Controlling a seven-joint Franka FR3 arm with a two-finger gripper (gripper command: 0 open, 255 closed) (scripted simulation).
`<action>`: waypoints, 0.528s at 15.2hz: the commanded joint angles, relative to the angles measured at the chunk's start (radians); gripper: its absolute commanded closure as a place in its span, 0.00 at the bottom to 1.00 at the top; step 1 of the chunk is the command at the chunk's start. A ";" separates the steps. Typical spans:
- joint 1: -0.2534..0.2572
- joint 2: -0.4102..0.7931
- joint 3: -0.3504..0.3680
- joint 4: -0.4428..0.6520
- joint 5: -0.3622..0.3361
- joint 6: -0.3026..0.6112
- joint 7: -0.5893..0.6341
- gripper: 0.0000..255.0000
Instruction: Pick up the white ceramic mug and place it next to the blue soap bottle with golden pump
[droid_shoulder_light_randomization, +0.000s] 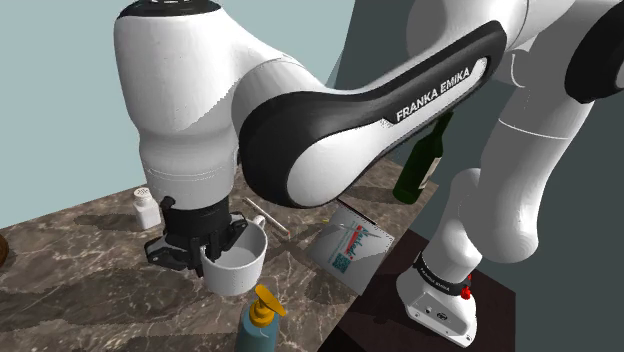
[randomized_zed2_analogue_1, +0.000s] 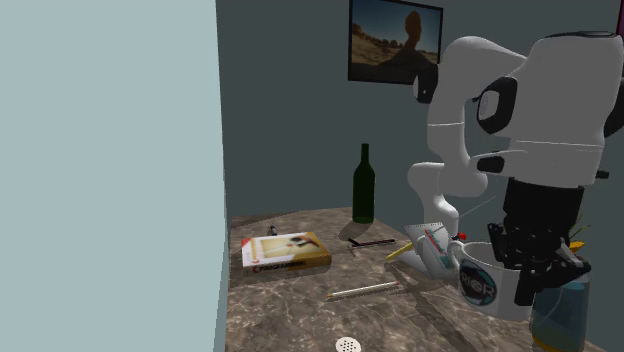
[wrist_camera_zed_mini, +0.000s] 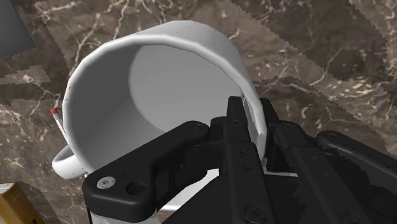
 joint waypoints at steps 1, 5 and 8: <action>-0.001 -0.010 0.001 0.014 0.007 -0.022 -0.006 1.00; -0.003 -0.028 0.003 0.048 0.021 -0.071 -0.018 1.00; -0.005 -0.040 0.004 0.077 0.030 -0.109 -0.025 1.00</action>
